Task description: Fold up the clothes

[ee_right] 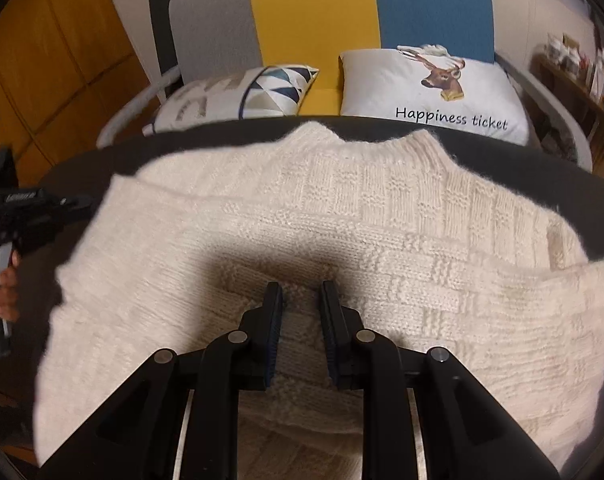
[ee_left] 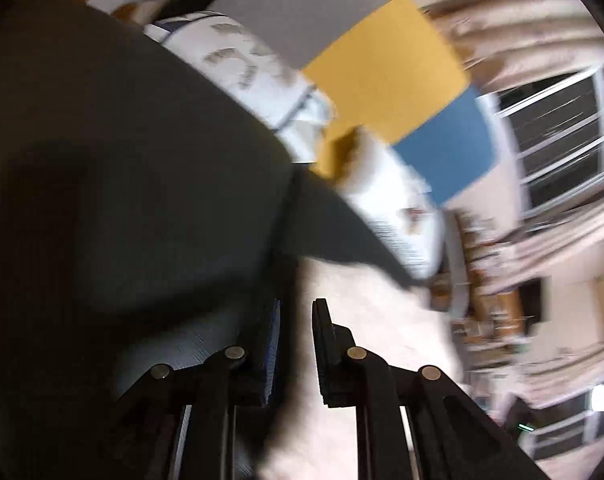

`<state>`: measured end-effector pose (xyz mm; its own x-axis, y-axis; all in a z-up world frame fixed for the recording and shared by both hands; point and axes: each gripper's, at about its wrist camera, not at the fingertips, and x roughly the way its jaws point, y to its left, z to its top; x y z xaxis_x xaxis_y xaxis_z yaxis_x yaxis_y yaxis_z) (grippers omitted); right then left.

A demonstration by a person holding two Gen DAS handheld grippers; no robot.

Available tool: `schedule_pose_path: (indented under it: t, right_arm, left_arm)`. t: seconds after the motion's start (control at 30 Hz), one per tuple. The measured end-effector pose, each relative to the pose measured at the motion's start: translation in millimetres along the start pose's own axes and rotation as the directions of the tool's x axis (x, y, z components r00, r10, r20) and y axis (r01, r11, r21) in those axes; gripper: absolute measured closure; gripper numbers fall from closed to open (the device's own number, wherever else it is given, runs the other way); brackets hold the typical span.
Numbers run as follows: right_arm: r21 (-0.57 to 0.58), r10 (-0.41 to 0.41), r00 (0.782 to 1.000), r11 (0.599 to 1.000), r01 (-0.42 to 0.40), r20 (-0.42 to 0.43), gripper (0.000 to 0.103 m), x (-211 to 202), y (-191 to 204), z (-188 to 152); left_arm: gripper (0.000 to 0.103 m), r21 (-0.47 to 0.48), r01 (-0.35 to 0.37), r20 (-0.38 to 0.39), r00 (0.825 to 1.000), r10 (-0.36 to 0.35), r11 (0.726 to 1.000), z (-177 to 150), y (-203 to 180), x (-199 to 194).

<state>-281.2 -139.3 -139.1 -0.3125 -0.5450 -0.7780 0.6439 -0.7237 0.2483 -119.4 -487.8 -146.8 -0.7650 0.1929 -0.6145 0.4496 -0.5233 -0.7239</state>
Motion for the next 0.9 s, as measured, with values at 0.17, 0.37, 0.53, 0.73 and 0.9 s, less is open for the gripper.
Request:
schedule_pose_path:
  t: [0.17, 0.37, 0.53, 0.73, 0.9]
  right_arm:
    - [0.031, 0.021, 0.999, 0.999, -0.022, 0.038, 0.081, -27, -14, -13]
    - [0.02, -0.159, 0.987, 0.987, 0.159, -0.007, 0.081, -35, -41, -26]
    - [0.048, -0.151, 0.988, 0.987, 0.151, -0.015, 0.082, -37, -61, -33]
    - [0.436, 0.03, 0.983, 0.894, -0.106, 0.179, 0.081, -95, -137, -63]
    - [0.565, 0.082, 0.962, 0.795, -0.22, 0.259, 0.081, -108, -182, -78]
  left_arm:
    - [0.088, 0.207, 0.045, -0.11, 0.994, -0.022, 0.977, -32, -42, 15]
    - [0.09, 0.38, -0.156, -0.107, 0.972, 0.211, 0.912, -71, -48, 50]
    - [0.089, 0.324, -0.15, -0.109, 0.975, 0.194, 0.934, -68, -52, 46]
    - [0.085, 0.353, -0.061, -0.103, 0.989, 0.103, 0.934, -84, -76, 28]
    - [0.085, 0.39, -0.078, -0.117, 0.984, 0.134, 0.917, -95, -81, 44]
